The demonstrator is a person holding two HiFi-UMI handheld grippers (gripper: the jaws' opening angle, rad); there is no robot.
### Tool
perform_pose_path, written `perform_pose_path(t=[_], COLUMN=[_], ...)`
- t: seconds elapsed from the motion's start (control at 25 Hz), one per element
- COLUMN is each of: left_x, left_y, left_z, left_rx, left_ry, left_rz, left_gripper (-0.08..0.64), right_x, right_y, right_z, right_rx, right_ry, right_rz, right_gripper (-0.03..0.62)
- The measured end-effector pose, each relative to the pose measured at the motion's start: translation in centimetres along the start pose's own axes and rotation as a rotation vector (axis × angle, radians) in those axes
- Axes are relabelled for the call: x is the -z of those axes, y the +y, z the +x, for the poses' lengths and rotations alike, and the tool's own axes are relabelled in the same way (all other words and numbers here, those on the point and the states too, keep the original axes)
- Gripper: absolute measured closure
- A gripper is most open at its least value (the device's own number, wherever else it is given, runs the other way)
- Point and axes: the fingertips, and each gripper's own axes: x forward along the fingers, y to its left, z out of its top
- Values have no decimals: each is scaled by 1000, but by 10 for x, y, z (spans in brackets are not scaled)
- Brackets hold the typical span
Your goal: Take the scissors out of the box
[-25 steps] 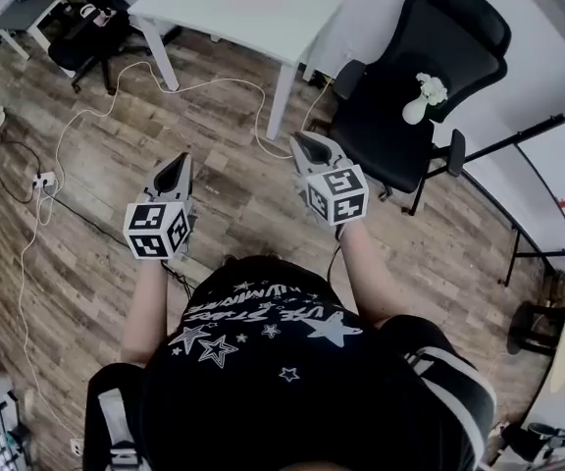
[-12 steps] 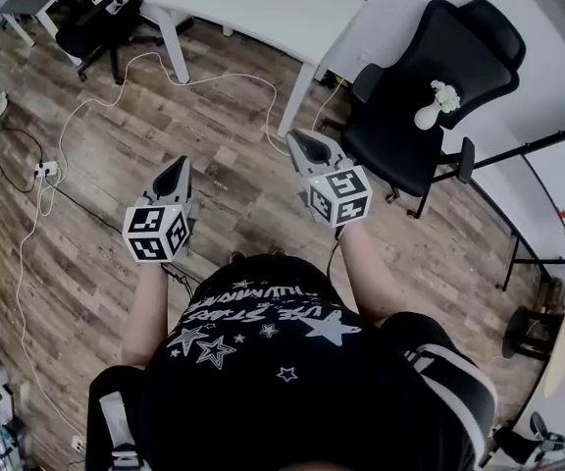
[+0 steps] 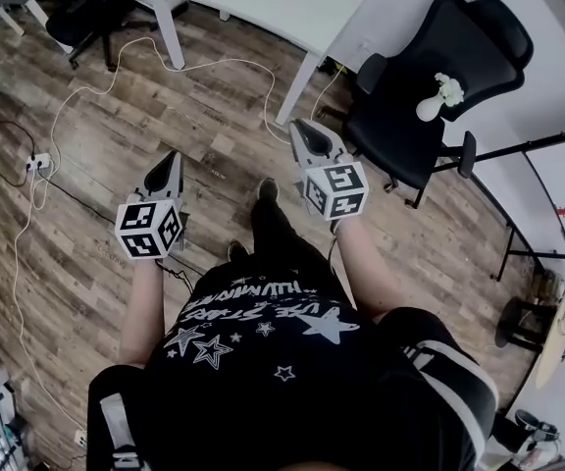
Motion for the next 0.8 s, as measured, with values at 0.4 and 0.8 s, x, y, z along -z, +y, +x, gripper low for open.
perform_pose_path(t=[0.4,0.8], left_x=[-26,-82], left_y=[27,60], left_z=[78,195], left_rx=[-34,-36], left_ry=[14,14], left_rz=[-8,-21], left_gripper=[541,541], right_x=[-6,-35], right_y=[-67,-148], right_z=[85,189], right_rx=[8,5], right_ry=[-18,23], right_rz=[100,118], right_gripper=[408,363])
